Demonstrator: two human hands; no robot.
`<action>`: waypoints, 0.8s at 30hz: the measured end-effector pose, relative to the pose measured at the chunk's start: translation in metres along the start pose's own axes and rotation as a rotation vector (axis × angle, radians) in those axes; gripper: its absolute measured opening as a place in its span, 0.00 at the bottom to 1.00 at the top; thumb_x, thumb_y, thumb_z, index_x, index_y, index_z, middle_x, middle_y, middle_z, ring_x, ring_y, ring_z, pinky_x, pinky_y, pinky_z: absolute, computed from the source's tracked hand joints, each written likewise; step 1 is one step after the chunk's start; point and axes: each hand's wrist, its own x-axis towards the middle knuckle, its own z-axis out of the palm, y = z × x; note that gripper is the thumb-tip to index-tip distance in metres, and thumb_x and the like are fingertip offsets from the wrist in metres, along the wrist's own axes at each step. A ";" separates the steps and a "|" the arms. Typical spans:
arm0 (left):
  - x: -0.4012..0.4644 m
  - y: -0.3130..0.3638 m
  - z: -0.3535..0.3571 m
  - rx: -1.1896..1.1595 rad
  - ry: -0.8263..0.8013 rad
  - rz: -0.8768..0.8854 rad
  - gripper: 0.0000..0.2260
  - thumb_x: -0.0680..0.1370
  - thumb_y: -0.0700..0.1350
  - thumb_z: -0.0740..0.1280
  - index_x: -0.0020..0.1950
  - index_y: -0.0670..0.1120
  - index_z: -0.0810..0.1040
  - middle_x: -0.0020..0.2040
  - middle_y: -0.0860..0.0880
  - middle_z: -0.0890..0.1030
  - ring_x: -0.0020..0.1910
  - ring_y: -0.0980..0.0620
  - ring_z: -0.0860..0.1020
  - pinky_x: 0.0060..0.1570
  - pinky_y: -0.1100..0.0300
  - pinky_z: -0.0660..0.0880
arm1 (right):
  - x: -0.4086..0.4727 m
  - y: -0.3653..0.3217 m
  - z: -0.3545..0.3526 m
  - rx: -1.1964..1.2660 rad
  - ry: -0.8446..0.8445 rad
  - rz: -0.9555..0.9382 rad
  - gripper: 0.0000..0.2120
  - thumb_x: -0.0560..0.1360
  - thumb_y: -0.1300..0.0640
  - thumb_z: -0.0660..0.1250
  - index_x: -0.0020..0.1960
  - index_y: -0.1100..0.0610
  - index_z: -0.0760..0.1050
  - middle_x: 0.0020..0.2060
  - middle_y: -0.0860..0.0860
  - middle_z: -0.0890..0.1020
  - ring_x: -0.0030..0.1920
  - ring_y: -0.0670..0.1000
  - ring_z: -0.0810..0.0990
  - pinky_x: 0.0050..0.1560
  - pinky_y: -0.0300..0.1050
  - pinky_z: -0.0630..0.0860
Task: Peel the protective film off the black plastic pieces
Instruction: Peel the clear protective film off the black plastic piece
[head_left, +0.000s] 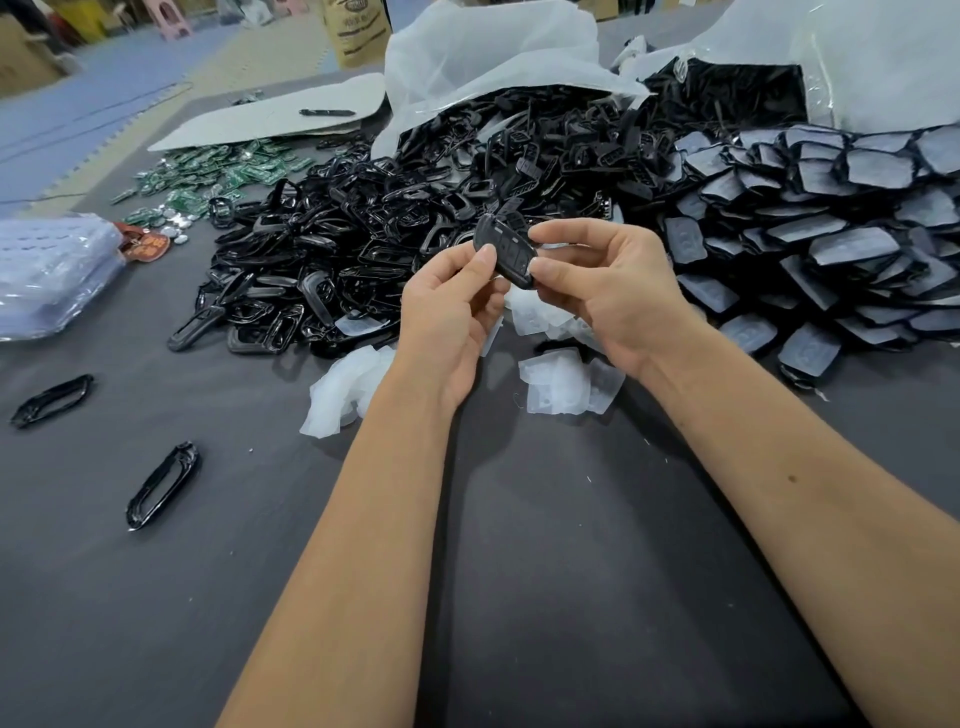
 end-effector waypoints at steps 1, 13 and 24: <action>0.000 0.000 0.001 0.024 -0.006 0.017 0.08 0.83 0.38 0.68 0.46 0.43 0.83 0.40 0.47 0.82 0.36 0.55 0.78 0.38 0.65 0.78 | 0.001 0.000 -0.001 -0.003 0.009 0.000 0.11 0.75 0.70 0.74 0.53 0.59 0.84 0.43 0.57 0.86 0.43 0.52 0.86 0.47 0.42 0.81; -0.005 -0.006 0.009 0.193 0.034 0.181 0.05 0.85 0.38 0.65 0.50 0.40 0.78 0.40 0.46 0.81 0.39 0.53 0.79 0.42 0.60 0.79 | 0.002 0.003 -0.002 -0.012 -0.010 0.006 0.10 0.76 0.69 0.73 0.54 0.57 0.83 0.44 0.58 0.85 0.45 0.52 0.84 0.50 0.42 0.81; -0.001 -0.003 0.002 0.222 -0.013 0.170 0.05 0.85 0.37 0.64 0.51 0.39 0.78 0.39 0.45 0.80 0.36 0.54 0.77 0.40 0.61 0.77 | 0.004 0.000 -0.004 0.021 -0.087 0.081 0.08 0.78 0.67 0.72 0.55 0.60 0.83 0.44 0.56 0.86 0.44 0.52 0.85 0.45 0.45 0.82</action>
